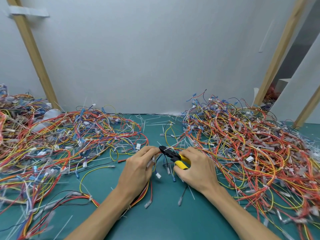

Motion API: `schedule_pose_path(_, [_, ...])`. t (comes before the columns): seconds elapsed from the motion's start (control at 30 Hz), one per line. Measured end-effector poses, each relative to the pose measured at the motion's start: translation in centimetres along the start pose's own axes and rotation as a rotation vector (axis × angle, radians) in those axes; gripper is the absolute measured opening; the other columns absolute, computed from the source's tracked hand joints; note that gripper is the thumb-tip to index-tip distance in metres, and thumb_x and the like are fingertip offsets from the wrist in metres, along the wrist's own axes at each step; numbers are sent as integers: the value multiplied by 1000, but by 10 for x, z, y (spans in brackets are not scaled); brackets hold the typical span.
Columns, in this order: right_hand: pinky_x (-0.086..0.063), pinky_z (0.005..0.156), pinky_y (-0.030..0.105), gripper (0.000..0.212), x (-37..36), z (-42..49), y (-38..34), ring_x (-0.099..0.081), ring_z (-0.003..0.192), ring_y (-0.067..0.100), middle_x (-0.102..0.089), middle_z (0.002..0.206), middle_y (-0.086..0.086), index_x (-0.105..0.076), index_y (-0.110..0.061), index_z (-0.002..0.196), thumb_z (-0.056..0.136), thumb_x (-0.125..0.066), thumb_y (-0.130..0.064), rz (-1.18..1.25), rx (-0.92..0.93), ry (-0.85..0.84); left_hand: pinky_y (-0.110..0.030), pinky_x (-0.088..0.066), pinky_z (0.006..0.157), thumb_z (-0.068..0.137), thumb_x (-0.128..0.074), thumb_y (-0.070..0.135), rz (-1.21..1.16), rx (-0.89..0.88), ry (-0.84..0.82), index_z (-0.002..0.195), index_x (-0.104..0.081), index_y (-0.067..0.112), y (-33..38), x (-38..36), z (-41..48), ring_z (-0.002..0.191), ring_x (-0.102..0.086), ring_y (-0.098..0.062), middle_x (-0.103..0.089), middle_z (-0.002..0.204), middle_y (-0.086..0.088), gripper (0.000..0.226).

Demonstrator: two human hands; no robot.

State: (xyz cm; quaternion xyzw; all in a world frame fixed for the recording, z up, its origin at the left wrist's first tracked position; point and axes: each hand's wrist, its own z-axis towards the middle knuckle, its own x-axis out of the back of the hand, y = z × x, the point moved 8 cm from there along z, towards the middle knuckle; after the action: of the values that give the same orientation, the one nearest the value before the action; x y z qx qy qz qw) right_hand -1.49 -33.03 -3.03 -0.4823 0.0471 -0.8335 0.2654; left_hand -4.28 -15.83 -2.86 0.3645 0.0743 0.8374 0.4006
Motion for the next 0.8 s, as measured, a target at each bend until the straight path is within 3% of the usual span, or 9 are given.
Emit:
schedule_pose_path(0.3, [-32,58,22,31,1,-3,-5,-54,70,13,-56,79,-13,-65,-25,86,64,-61,-46,-52,29,46,-27,-50,81,89,-62,-3,-5,-34,8,111,-66,15,5,1,1,96,-61,-10,-64,110,6,29])
schedule_pose_path(0.53, [-36,48,25,25,0,-2,-4,-51,58,13,-54,68,-8,-62,-28,74,64,-55,-49,-22,19,32,-33,-56,77,93,-59,2,-51,-13,4,112,-67,13,1,-1,0,95,-62,-12,-64,111,5,23])
schedule_pose_path(0.8, [-38,54,25,24,-3,-1,-1,-55,67,13,-58,76,-11,-66,-26,83,67,-64,-43,-32,18,26,-28,-50,79,93,-61,7,-26,1,20,107,-68,15,2,1,2,91,-63,-10,-66,106,8,17])
